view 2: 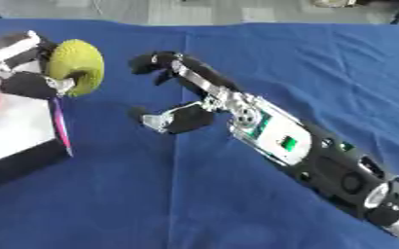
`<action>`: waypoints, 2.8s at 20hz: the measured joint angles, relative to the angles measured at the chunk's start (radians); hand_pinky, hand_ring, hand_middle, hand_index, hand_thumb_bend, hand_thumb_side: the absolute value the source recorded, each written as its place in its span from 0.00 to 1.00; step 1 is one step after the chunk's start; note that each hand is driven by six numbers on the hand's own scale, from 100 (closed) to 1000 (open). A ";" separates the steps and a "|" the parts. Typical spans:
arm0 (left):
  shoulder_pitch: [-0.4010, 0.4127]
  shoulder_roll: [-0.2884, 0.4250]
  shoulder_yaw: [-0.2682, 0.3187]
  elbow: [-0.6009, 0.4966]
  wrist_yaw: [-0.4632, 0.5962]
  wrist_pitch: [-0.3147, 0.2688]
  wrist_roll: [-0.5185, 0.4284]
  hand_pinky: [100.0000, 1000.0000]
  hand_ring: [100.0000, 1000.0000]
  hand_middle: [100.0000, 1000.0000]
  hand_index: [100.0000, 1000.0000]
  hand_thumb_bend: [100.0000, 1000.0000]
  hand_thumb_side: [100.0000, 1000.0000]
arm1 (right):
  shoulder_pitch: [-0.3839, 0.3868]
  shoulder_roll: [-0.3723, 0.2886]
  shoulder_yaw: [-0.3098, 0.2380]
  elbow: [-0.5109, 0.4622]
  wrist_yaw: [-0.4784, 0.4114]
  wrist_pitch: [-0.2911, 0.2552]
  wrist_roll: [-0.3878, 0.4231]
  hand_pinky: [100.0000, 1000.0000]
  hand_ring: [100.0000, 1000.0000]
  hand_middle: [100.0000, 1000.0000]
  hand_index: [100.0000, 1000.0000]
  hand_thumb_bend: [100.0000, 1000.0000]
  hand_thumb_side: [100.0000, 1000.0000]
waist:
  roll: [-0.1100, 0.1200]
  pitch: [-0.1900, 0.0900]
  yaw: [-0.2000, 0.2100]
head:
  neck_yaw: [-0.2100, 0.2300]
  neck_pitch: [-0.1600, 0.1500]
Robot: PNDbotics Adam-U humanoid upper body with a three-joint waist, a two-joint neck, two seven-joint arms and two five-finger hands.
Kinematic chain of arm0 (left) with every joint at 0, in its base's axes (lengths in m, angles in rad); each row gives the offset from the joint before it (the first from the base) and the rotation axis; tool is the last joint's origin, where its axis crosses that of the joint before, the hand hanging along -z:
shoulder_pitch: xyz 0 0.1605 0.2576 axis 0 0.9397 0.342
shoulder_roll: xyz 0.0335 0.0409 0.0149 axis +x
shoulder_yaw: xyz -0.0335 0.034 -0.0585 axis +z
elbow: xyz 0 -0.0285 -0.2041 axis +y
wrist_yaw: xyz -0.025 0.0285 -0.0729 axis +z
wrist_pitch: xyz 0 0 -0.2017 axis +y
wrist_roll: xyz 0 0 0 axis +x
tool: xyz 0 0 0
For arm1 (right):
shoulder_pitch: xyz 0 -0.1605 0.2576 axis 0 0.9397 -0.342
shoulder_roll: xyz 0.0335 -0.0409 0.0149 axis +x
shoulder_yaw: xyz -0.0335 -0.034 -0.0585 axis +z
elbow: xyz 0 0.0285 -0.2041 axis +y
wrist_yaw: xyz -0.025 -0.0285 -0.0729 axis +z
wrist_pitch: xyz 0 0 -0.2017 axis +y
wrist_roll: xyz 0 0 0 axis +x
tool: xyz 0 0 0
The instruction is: Pick up the objects with one hand, pass them to the other hand, and then place them into the box on the other side of the table.
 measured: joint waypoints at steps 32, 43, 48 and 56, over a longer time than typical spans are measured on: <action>0.071 0.176 0.127 0.137 0.015 0.031 0.050 0.83 0.71 0.37 0.41 0.00 0.07 | 0.012 -0.003 -0.006 -0.018 0.022 0.002 0.001 0.71 0.81 0.73 0.85 0.26 0.24 | 0.000 0.000 0.005 | 0.133 0.000; 0.081 0.176 0.132 0.167 -0.073 -0.020 0.005 0.91 0.86 0.60 0.79 0.44 0.45 | 0.014 -0.002 -0.006 -0.014 0.027 0.001 0.001 0.71 0.81 0.72 0.85 0.27 0.24 | -0.001 0.000 0.005 | 0.128 0.000; 0.084 0.181 0.140 0.167 -0.129 -0.042 0.005 0.91 0.87 0.62 0.80 0.54 0.56 | 0.020 -0.002 -0.006 -0.013 0.030 0.001 0.000 0.71 0.81 0.72 0.84 0.27 0.24 | -0.001 0.000 -0.001 | 0.117 0.000; 0.094 0.184 0.154 0.172 -0.159 -0.057 0.018 0.92 0.88 0.63 0.80 0.38 0.59 | 0.021 -0.002 -0.007 -0.012 0.031 0.003 -0.001 0.71 0.81 0.72 0.84 0.27 0.23 | -0.001 0.000 -0.006 | 0.098 0.000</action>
